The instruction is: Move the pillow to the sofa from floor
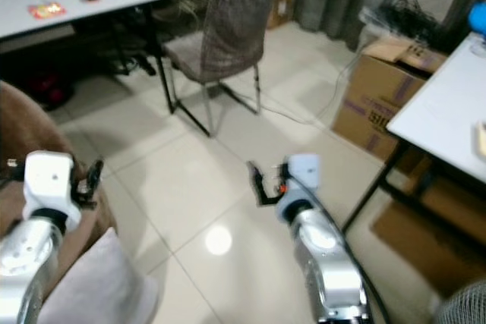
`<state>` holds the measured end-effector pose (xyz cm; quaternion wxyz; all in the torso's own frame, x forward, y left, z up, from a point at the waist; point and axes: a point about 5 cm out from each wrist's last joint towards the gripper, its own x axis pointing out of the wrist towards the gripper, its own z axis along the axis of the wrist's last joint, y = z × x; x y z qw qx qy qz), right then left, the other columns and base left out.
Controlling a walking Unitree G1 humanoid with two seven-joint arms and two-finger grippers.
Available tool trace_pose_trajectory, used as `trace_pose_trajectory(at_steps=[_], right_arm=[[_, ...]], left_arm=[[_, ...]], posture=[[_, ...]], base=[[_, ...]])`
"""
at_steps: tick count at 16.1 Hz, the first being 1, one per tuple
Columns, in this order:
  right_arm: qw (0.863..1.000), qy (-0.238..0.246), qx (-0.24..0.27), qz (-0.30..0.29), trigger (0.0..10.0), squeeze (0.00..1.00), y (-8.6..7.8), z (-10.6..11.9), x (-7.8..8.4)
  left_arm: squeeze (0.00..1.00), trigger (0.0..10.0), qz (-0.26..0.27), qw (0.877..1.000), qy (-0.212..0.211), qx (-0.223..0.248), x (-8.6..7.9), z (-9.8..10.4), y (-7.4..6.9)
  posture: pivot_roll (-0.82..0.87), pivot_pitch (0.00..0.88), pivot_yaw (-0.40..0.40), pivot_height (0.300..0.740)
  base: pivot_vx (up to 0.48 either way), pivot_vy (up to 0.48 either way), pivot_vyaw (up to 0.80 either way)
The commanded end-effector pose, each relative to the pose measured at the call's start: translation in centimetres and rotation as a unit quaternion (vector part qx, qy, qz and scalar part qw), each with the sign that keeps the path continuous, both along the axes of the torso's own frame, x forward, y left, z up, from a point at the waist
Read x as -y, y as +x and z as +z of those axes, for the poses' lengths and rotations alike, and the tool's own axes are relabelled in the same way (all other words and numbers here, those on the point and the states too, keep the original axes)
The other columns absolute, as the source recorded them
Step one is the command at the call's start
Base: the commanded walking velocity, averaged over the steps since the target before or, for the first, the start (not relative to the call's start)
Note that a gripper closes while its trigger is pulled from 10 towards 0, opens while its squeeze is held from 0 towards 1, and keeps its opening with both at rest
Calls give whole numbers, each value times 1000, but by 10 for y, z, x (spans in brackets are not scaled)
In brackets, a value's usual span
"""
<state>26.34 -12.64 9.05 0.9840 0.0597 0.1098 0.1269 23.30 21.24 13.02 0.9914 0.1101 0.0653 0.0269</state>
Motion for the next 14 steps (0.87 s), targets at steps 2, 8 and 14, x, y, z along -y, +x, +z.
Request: trace_pose_trajectory(at_steps=[2, 8, 14], right_arm=[[1000, -5, -5, 4, 10000, 1000, -1, -1, 5], [1000, -12, -10, 14, 10000, 1000, 1, -1, 4], [998, -50, -20, -45, 10000, 1000, 6, -5, 15]], left_arm=[[0, 10000, 0, 1000, -2, 19, 2, 7, -4], [0, 10000, 13, 1000, 19, 13, 3, 3, -8], [0, 10000, -1, 1000, 14, 14, 5, 1, 0]], posture=[[-32, 0, -1, 740], [-21, 0, -20, 740], [-36, 0, -13, 740]], base=[[0, 0, 800], [0, 0, 800], [0, 0, 800]])
